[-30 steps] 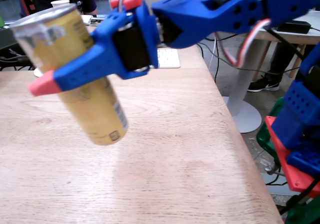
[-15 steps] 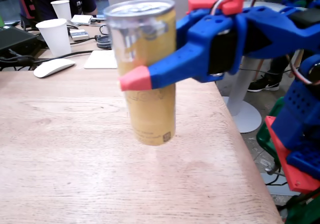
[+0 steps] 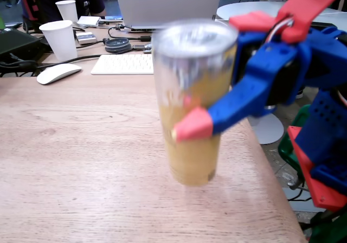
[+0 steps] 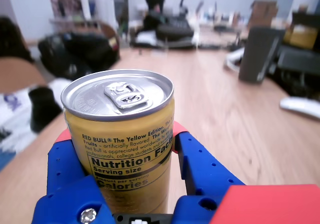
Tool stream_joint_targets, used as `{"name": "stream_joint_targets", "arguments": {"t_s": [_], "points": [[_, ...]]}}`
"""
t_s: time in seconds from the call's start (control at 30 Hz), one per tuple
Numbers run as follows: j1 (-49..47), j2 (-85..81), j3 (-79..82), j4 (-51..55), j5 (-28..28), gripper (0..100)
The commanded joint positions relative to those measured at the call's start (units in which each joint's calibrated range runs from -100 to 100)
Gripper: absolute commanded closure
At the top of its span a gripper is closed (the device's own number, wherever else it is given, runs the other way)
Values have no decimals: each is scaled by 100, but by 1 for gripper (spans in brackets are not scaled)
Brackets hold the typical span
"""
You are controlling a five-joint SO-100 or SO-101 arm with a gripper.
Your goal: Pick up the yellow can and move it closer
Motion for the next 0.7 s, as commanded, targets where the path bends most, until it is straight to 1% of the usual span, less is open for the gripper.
{"name": "stream_joint_targets", "arguments": {"t_s": [0.0,0.07,0.13,0.67], "points": [[89,-529,-722,1229,15,87],[106,-1077,-694,1902,15,87],[55,-1438,-722,2255,20,87],[140,-1438,-892,2263,24,87]]}}
